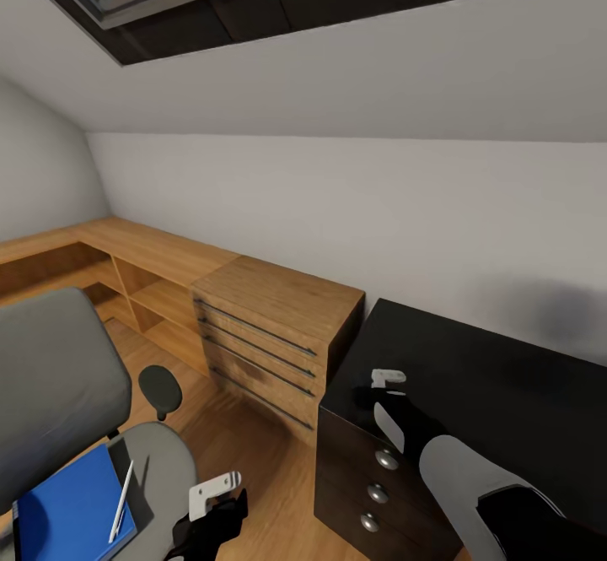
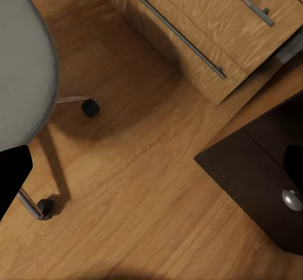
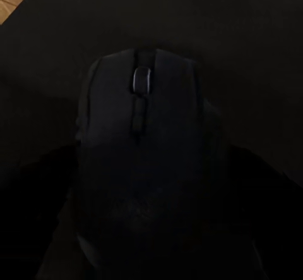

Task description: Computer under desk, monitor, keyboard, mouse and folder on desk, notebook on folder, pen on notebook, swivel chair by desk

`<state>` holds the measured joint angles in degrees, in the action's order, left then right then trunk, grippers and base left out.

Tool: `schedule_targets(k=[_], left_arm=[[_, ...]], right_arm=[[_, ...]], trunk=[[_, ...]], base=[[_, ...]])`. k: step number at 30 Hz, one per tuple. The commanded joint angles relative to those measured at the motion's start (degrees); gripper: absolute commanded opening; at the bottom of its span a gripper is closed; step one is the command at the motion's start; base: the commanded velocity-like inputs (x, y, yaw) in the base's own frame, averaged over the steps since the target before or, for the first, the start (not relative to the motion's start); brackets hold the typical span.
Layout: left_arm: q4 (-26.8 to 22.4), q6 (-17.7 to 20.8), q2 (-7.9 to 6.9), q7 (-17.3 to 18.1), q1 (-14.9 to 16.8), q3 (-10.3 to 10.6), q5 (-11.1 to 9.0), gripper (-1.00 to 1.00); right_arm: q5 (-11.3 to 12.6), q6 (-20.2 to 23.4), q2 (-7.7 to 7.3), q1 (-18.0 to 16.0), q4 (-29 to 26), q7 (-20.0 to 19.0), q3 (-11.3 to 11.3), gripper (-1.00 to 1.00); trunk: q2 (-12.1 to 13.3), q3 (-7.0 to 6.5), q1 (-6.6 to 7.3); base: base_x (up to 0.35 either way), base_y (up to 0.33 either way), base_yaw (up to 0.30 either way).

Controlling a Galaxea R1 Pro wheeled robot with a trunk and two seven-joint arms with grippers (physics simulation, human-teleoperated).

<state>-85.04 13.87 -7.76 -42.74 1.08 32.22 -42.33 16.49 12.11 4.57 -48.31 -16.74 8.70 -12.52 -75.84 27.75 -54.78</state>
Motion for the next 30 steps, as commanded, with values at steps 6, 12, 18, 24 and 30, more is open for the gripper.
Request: schedule_targets(k=[6, 12, 18, 24, 30], left_arm=[[0.0, 0.2, -0.06, -0.4, 0.1, 0.1, -0.2, 1.0], [0.0, 0.2, -0.06, -0.4, 0.1, 0.1, -0.2, 1.0], [0.0, 0.1, -0.06, -0.4, 0.1, 0.1, -0.2, 1.0], [0.0, 0.1, -0.06, -0.4, 0.1, 0.1, -0.2, 1.0], [0.0, -0.4, 0.03, -0.5, 0.1, 0.3, -0.1, 1.0]], right_arm=[[0.6, 0.2, 0.0, 0.0, -0.1, 0.4, -0.5, -1.0], [0.6, 0.2, -0.07, 0.0, -0.2, 0.4, -0.4, -1.0], [0.6, 0.2, -0.09, 0.0, -0.4, 0.5, -0.4, -1.0], [0.6, 0.2, -0.12, 0.0, -0.5, 0.5, -0.4, -1.0], [0.7, 0.2, -0.15, 0.0, -1.1, 0.6, -0.3, -1.0]], trunk=[[0.0, 0.06, 0.0], [0.0, 0.06, 0.0], [0.0, 0.06, 0.0], [0.0, 0.06, 0.0], [2.4, -1.02, 1.32]], base=[[0.0, 0.0, 0.0], [0.0, 0.0, 0.0], [0.0, 0.0, 0.0], [0.0, 0.0, 0.0], [0.0, 0.0, 0.0]])
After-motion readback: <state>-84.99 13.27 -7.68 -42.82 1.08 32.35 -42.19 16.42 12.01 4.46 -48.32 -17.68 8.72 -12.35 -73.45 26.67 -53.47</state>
